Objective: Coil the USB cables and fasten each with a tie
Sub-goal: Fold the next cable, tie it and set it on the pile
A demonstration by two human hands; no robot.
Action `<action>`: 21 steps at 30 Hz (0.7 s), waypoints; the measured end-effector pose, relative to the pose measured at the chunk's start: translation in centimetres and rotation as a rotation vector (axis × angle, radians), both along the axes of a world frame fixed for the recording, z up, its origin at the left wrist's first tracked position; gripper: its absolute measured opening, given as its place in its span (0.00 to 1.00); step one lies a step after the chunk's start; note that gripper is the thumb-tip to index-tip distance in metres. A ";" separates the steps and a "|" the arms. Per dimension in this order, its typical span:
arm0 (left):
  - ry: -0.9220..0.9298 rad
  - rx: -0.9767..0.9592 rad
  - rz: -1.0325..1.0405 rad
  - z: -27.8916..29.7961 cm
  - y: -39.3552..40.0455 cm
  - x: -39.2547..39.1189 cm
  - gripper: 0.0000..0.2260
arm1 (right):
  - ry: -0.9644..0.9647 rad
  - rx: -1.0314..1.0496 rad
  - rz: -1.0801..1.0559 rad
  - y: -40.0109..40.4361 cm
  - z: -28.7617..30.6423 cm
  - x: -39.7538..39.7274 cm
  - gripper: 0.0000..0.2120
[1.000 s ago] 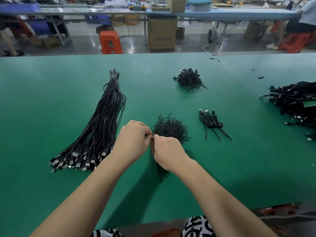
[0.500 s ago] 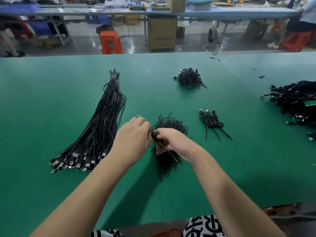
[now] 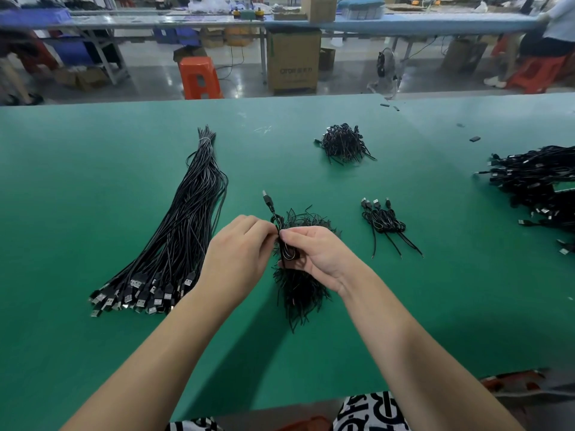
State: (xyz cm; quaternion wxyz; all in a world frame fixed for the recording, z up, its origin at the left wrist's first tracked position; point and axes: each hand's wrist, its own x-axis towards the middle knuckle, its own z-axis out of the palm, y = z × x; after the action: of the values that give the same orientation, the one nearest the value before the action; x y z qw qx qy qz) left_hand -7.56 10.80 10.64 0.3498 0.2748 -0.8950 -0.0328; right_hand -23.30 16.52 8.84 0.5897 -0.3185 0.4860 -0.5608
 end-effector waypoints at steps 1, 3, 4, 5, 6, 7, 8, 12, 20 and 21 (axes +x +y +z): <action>-0.004 0.018 -0.003 0.0 0.0 0.0 0.02 | -0.003 0.005 -0.009 0.0 0.0 0.1 0.08; -0.021 0.023 -0.026 0.2 -0.1 0.0 0.03 | -0.008 0.022 -0.020 0.0 -0.1 0.2 0.07; -0.033 0.007 -0.044 0.3 -0.1 0.1 0.04 | -0.015 0.030 -0.020 0.1 -0.1 0.2 0.07; -0.054 -0.019 -0.063 0.4 -0.2 0.2 0.03 | -0.026 0.037 -0.017 0.1 -0.1 0.3 0.06; -0.081 -0.055 -0.078 0.4 -0.3 0.3 0.02 | -0.039 0.045 -0.017 0.2 -0.1 0.3 0.06; -0.111 -0.089 -0.082 0.6 -0.3 0.3 0.03 | -0.046 0.054 -0.018 0.2 -0.1 0.3 0.07; -0.138 -0.125 -0.084 0.7 -0.4 0.4 0.06 | -0.050 0.065 -0.015 0.2 -0.2 0.3 0.08; -0.156 -0.167 -0.077 1.1 -0.4 0.5 0.08 | -0.163 0.114 -0.018 -0.1 -0.3 0.4 0.11; 0.224 0.850 0.063 0.2 -1.4 0.3 0.06 | 0.498 -0.269 -0.115 -0.1 -0.6 0.7 0.16; 0.238 0.878 0.049 0.1 -1.4 0.4 0.06 | 0.528 -0.264 -0.132 -0.2 -0.6 0.8 0.13</action>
State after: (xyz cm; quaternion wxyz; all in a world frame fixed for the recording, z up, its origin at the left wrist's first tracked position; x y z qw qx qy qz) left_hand -7.20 9.37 10.78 0.3012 0.4126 -0.7431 -0.4324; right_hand -22.55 16.35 8.23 0.3587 -0.4949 0.5650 -0.5542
